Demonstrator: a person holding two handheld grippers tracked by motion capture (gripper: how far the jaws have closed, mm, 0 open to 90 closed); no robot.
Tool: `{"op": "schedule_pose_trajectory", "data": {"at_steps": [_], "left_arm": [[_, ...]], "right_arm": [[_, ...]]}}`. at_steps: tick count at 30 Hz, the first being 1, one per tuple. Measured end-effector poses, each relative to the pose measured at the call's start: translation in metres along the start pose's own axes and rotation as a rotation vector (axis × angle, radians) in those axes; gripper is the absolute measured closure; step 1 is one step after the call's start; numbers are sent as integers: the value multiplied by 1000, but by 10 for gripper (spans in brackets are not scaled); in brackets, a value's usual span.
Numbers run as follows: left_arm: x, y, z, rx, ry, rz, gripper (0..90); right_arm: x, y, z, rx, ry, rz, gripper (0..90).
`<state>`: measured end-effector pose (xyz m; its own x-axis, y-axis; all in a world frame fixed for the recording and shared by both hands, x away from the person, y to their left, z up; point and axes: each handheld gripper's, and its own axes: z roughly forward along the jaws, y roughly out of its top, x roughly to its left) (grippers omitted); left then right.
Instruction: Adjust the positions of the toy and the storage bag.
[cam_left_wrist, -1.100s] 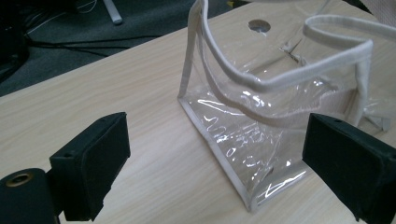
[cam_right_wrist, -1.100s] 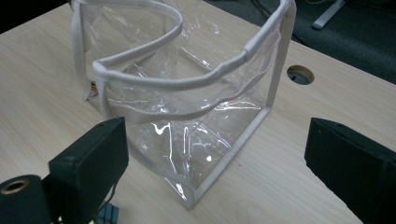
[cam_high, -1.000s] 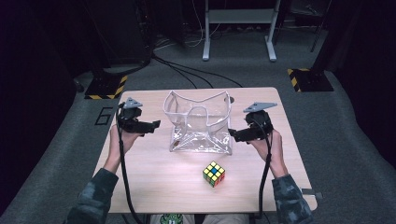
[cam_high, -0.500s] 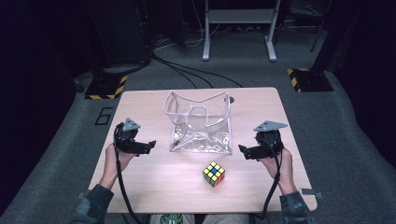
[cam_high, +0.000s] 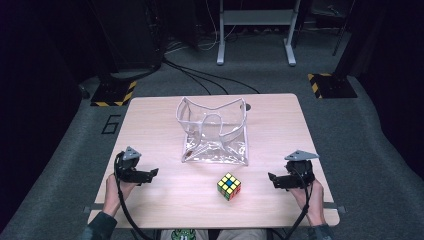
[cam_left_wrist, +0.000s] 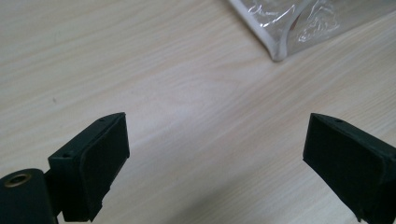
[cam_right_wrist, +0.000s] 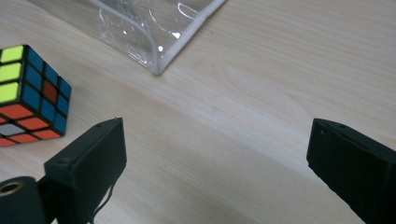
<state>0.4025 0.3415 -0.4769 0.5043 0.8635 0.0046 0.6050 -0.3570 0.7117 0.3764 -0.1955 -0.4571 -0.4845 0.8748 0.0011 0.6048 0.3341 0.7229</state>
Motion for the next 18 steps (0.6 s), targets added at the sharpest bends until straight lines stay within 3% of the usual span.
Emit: {"op": "schedule_pose_trajectory", "data": {"at_steps": [9, 12, 18], "left_arm": [[2, -31, 11, 20, 4, -32, 73], [0, -40, 13, 13, 3, -26, 83], [-4, -56, 19, -21, 19, -35, 84]], "right_arm": [[-3, -32, 15, 14, -8, 52, 29], [0, -42, 21, 12, -38, 54, 28], [1, -56, 33, 40, -47, 47, 24]]}}
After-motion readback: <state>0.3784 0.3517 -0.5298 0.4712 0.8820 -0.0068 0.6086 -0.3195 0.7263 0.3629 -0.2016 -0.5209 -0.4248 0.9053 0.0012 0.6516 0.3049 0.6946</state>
